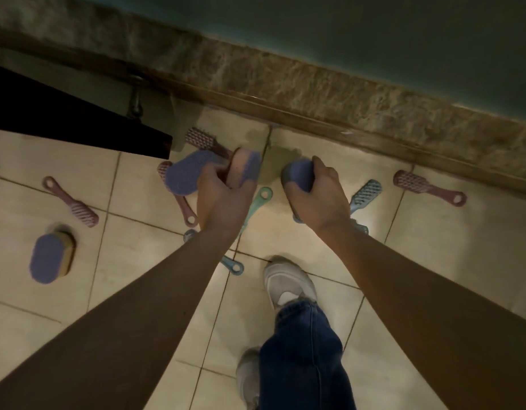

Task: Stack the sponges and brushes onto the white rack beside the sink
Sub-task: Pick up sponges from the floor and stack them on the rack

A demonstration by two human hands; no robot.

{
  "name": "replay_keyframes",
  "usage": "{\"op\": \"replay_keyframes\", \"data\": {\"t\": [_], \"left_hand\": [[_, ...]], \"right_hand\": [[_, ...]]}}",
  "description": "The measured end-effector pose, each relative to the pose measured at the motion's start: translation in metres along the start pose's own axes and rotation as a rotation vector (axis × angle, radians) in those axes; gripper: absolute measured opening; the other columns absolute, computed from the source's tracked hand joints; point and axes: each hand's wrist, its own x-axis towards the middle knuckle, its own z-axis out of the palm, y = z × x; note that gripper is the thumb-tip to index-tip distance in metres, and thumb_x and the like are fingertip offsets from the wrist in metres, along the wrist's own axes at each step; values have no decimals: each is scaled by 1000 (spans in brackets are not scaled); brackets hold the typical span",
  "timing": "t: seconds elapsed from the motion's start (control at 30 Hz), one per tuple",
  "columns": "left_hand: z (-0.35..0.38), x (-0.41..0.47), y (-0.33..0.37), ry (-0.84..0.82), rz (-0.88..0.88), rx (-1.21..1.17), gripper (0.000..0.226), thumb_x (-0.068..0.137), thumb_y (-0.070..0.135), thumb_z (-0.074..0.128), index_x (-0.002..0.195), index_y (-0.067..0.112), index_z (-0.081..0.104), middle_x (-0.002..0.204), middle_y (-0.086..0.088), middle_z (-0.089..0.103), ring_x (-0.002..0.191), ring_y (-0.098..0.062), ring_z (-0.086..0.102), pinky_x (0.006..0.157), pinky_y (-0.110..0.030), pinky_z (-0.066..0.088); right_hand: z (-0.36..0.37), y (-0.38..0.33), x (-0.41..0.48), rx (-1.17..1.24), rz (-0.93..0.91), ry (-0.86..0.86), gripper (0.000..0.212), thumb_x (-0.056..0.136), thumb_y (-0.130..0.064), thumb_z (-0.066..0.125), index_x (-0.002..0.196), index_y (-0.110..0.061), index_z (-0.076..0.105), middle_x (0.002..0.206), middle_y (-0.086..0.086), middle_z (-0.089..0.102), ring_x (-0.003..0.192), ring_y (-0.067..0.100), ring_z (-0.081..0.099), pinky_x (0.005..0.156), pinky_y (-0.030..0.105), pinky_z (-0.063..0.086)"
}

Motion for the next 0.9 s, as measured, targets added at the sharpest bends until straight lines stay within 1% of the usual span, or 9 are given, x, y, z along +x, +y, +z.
{"op": "replay_keyframes", "data": {"t": [0.13, 0.23, 0.3, 0.4, 0.53, 0.63, 0.73, 0.8, 0.9], "left_hand": [[-27, -43, 22, -61, -90, -83, 38, 77, 20, 71, 101, 16, 42, 84, 13, 42, 67, 0, 46, 49, -14, 41], [-51, -76, 44, -134, -139, -126, 40, 80, 18, 71, 106, 12, 41, 86, 9, 48, 68, -2, 51, 43, -9, 43], [-70, -99, 61, -154, -152, -130, 41, 81, 20, 70, 108, 12, 39, 88, 8, 49, 72, -2, 52, 47, -14, 44], [-98, -134, 91, -187, -178, -142, 41, 81, 21, 69, 107, 15, 38, 90, 8, 48, 78, -5, 52, 63, -26, 45], [-138, -179, 140, -239, -203, -169, 45, 80, 23, 70, 114, 9, 43, 99, -2, 56, 88, -16, 58, 81, -38, 52], [-170, -214, 176, -273, -194, -160, 46, 83, 29, 67, 118, 13, 41, 99, 1, 54, 84, -11, 54, 78, -36, 48], [-205, -254, 208, -306, -188, -192, 38, 86, 26, 62, 115, 10, 44, 99, -3, 55, 86, -15, 55, 76, -35, 45], [-229, -284, 228, -335, -204, -251, 36, 83, 26, 64, 108, 8, 45, 99, -7, 57, 94, -25, 58, 85, -44, 51], [-263, -327, 254, -386, -235, -358, 59, 74, 31, 66, 121, 2, 47, 107, -9, 58, 102, -23, 59, 89, -39, 49]], "right_hand": [[-18, -15, -40, 153, 34, -10, 49, 97, -44, 40, 140, -21, 39, 112, 8, 46, 113, 34, 50, 81, 30, 32], [-37, -32, -75, 275, 100, -70, 52, 100, -50, 30, 147, -29, 35, 133, 10, 47, 122, 30, 48, 98, 37, 39], [-56, -48, -102, 409, 123, -66, 47, 100, -50, 29, 140, -30, 43, 134, 11, 52, 116, 27, 52, 102, 45, 42], [-89, -76, -142, 563, 164, -6, 39, 102, -45, 29, 121, -22, 54, 115, 14, 63, 105, 30, 59, 96, 50, 47], [-137, -111, -196, 649, 267, 30, 43, 101, -48, 30, 127, -22, 52, 112, 8, 61, 99, 25, 59, 75, 34, 48], [-173, -133, -239, 738, 277, 39, 41, 100, -52, 32, 126, -26, 49, 106, 0, 58, 90, 14, 56, 62, 27, 41], [-212, -156, -284, 805, 256, 69, 38, 97, -55, 40, 121, -27, 48, 101, -5, 57, 88, 9, 56, 63, 25, 40], [-237, -172, -315, 848, 260, 71, 36, 94, -53, 48, 119, -27, 46, 101, -2, 58, 88, 10, 56, 65, 27, 41], [-274, -196, -363, 898, 258, 56, 41, 90, -42, 59, 121, -21, 42, 97, 1, 58, 85, 13, 56, 71, 33, 48]]}}
